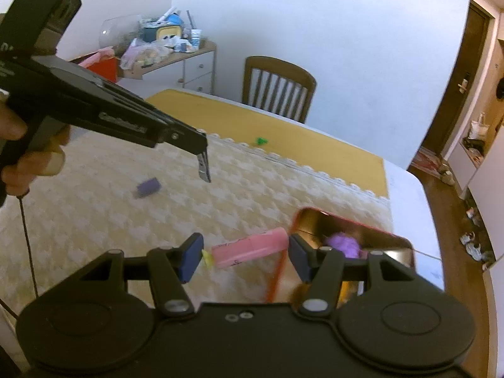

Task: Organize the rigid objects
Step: 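Carry the nail clipper with the left tool while the right tool carries the pink eraser to the tin, then lower the nail clipper into the tin and open the left tool while the right tool releases the eraser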

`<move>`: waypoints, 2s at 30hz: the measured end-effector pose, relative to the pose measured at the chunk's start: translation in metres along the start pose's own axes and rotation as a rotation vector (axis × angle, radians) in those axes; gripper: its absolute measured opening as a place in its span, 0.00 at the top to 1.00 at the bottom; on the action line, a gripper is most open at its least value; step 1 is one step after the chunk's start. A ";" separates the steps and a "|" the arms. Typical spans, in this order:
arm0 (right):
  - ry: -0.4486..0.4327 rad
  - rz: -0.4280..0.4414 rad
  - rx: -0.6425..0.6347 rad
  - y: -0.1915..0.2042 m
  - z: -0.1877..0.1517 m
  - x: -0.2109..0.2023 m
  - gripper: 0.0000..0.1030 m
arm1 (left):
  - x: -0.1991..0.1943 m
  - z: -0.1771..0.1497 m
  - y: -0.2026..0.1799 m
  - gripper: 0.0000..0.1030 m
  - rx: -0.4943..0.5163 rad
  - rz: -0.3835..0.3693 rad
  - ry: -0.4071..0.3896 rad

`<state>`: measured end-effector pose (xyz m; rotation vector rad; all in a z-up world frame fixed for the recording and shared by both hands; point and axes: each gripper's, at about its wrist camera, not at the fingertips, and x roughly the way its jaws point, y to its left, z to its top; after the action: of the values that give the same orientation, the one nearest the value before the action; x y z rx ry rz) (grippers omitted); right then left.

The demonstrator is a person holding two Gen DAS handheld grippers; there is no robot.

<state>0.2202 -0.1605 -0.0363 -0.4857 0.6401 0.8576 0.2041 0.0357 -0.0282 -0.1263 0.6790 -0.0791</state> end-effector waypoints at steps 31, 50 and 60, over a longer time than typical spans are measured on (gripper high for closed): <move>0.073 -0.015 0.012 -0.118 -0.077 0.015 0.43 | 0.107 -0.013 -0.139 0.89 0.106 -0.101 0.308; 0.080 0.030 -0.022 -0.128 -0.087 0.020 0.43 | 0.144 -0.022 -0.144 0.89 0.071 -0.022 0.390; 0.083 0.046 0.016 -0.133 -0.083 0.012 0.39 | 0.138 -0.022 -0.144 0.89 0.072 -0.021 0.366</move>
<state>0.3077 -0.2812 -0.0852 -0.4953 0.7359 0.8789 0.2923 -0.1246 -0.1103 -0.0495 1.0390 -0.1487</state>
